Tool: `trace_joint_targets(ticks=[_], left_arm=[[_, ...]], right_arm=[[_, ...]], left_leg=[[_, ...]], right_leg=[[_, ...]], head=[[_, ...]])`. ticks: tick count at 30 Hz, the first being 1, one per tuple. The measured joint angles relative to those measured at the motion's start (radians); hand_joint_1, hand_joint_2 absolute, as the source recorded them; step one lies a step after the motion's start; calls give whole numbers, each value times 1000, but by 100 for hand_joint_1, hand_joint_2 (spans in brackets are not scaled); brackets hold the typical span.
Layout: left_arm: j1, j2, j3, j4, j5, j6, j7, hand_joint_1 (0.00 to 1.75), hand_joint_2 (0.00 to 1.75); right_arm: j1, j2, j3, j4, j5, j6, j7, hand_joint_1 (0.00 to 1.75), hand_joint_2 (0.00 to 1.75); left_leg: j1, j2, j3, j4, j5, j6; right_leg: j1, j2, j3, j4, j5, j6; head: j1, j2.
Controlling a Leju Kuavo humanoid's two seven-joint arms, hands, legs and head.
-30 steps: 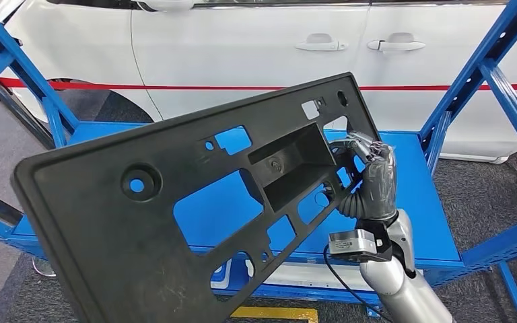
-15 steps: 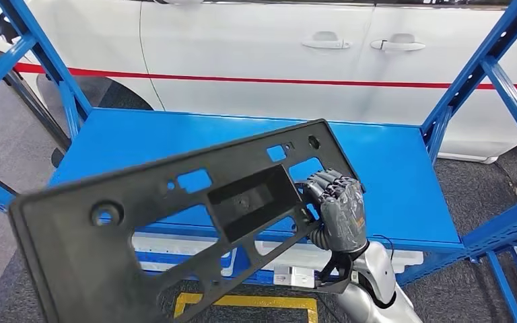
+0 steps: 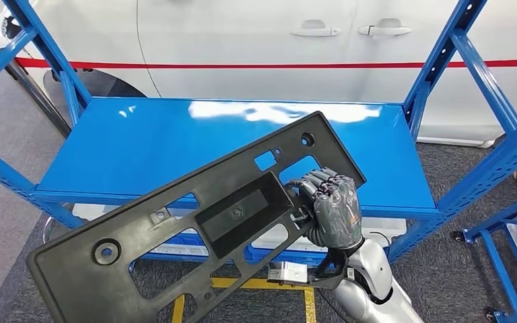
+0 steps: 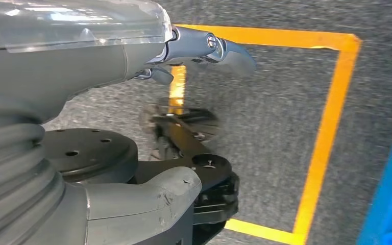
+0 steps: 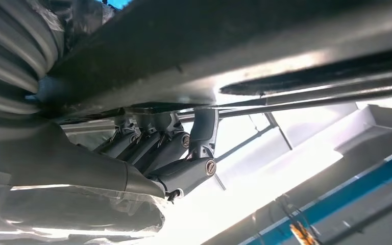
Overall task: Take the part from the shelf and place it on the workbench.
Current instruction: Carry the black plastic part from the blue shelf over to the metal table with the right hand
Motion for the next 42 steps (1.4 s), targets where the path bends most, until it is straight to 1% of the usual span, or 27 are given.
trace_joint_targets(ticks=[1, 3, 5, 7, 9, 10, 12, 14, 15, 17, 19, 21, 22, 24, 26, 29, 30, 31, 32, 33, 34, 35, 37, 38, 40, 41, 42], left_arm=[[0, 0, 0, 0, 0, 0, 0, 0, 175], [-2, 0, 0, 0, -1, -1, 0, 0, 175], [-6, 2, 0, 0, -1, -1, 0, 0, 175], [-9, 3, 0, 0, 0, -2, -1, 0, 175], [-9, 3, 0, 0, 0, -2, -1, 0, 175], [-9, 2, 0, 0, 0, -3, -1, 0, 175], [-10, 2, 0, 0, 0, -5, -1, 0, 175], [-9, 2, 0, 0, -1, -8, 0, 0, 175], [-9, 2, 0, 0, -1, -11, 0, 0, 175], [-8, 2, 0, 0, -3, -14, 1, 0, 175], [-9, 1, 0, 0, -4, -17, 2, 0, 175], [-11, 0, 0, 0, -6, -20, 3, 0, 175], [-12, -1, 0, 0, -8, -21, 3, 0, 175], [-13, -2, -1, 0, -13, -24, 6, 0, 175], [-13, -2, -1, 0, -14, -25, 9, 0, 175], [-10, -2, -1, 0, -11, -26, 10, 0, 175], [-10, -2, -1, 0, -9, -26, 10, 0, 175], [-10, -2, -1, 0, -6, -26, 10, 0, 175], [-10, -2, -1, 0, -4, -26, 10, 0, 175], [-10, -2, -1, 0, -2, -26, 10, 0, 175], [-11, -2, -1, 0, -1, -26, 10, 0, 175], [-12, -2, -1, 0, -1, -27, 10, 0, 175], [-14, -2, -1, 0, 1, -27, 8, 0, 175], [-14, -2, -1, 0, 2, -27, 7, 0, 175], [-12, -3, 0, 0, 4, -27, 6, 0, 175], [-12, -5, 0, 1, 5, -27, 6, 0, 175], [-12, -6, 0, 1, 5, -27, 6, 0, 175]], right_arm=[[0, 0, 0, 0, -1, 0, 0, 175, 175], [-1, 0, 0, 1, -2, 0, 0, 175, 175], [-3, 1, 0, 1, -2, 0, 0, 175, 175], [-5, 2, 1, 1, -2, 0, 1, 175, 175], [-6, 2, 2, 1, -2, 0, 0, 175, 175], [-6, 2, 2, 1, -3, 0, 0, 175, 175], [-6, 2, 3, 1, -3, 0, 1, 175, 175], [-6, 2, 4, 1, -3, 0, 3, 175, 175], [-6, 2, 4, 2, -3, 0, 5, 175, 175], [-5, 2, 4, 2, -2, 1, 11, 175, 175], [-6, 2, 4, 2, 1, 4, 15, 175, 175], [-9, 2, 5, 0, 5, 8, 18, 175, 175], [-11, 2, 5, 0, 8, 9, 20, 175, 175], [-12, 3, 6, -2, 15, 11, 26, 175, 175], [-11, 3, 7, -2, 20, 15, 31, 175, 175], [-9, 3, 7, -2, 27, 18, 35, 175, 175], [-8, 3, 7, -2, 30, 18, 36, 175, 175], [-7, 3, 7, -2, 33, 18, 36, 175, 175], [-5, 3, 8, -2, 35, 18, 37, 175, 175], [-5, 3, 8, -2, 36, 18, 39, 175, 175], [-4, 3, 8, -2, 37, 18, 40, 175, 175], [-4, 3, 8, -4, 38, 18, 41, 175, 175], [-4, 3, 8, -9, 38, 18, 44, 175, 175], [-4, 3, 8, -11, 37, 18, 45, 175, 175], [-4, 3, 7, -12, 35, 18, 46, 175, 175], [-3, 3, 7, -13, 34, 18, 47, 175, 175], [-3, 3, 6, -13, 34, 18, 48, 175, 175]], left_leg=[[0, 0, 22, 2, 17, 1], [-1, -1, 118, -97, 63, 9], [-5, -1, 229, -250, 59, 23], [-12, -2, 271, -325, 43, 36], [-12, 1, 256, -332, 66, 50], [-10, 3, 246, -335, 82, 58], [-6, 8, 217, -341, 115, 71], [-6, 9, 181, -340, 142, 76], [-6, 10, 164, -338, 154, 75], [-6, 11, 126, -331, 178, 71], [-6, 11, 94, -320, 197, 64], [-8, 11, 72, -305, 212, 54], [-9, 11, 67, -301, 220, 49], [-8, 10, 61, -302, 236, 37], [-5, 8, 47, -280, 205, 23], [2, 7, 1, -125, 58, 6], [3, 7, -9, -60, 28, 2], [4, 7, -9, -14, 22, 0], [4, 7, 6, -1, 39, -1], [4, 7, 41, -24, 66, 1], [4, 7, 92, -80, 87, 4], [3, 6, 152, -156, 88, 9], [-2, 4, 235, -278, 65, 20], [-5, 3, 248, -306, 56, 26], [-5, 5, 238, -317, 72, 40], [-3, 7, 230, -320, 84, 49], [-1, 10, 220, -323, 98, 57]], right_leg=[[0, 0, -16, 1, 12, 2], [1, 0, -44, 3, 35, 6], [3, 0, -58, 4, 56, 14], [1, -2, -60, -2, 75, 27], [-1, -2, -63, -10, 90, 39], [-1, 0, -71, -3, 74, 44], [-4, 3, -98, 69, -20, 51], [-5, 3, -124, 196, -121, 58], [-5, 3, -128, 248, -137, 61], [-7, 3, -99, 282, -108, 64], [-9, 3, -6, 194, -67, 63], [-6, 4, 99, 56, -85, 55], [-3, 4, 127, 13, -101, 49], [0, 3, 130, -10, -103, 33], [-3, -1, 112, -11, -81, 16], [-4, -4, 68, -11, -43, 1], [-3, -4, 49, -9, -30, 1], [-3, -4, 30, -6, -17, 2], [-3, -4, 11, -2, -5, 3], [-3, -4, -7, 2, 6, 6], [-3, -4, -22, 6, 16, 8], [-1, -4, -34, 9, 26, 13], [0, -4, -44, 11, 44, 23], [0, -5, -46, 8, 54, 29], [-2, -5, -47, 2, 67, 42], [-3, -3, -52, 9, 54, 48], [-4, -2, -62, 33, 20, 52]], head=[[0, 0], [0, 0], [0, 0], [-1, 0], [-1, 0], [-1, 0], [-1, 0], [0, 0], [0, 0], [0, 0], [-1, 0], [-1, 0], [-1, 0], [-1, 0], [-1, 0], [-1, 0], [-1, 0], [-1, 0], [-1, 0], [-1, 0], [-2, 0], [-2, 0], [-1, 0], [-1, 0], [-1, 0], [-1, 0], [-1, 0]])
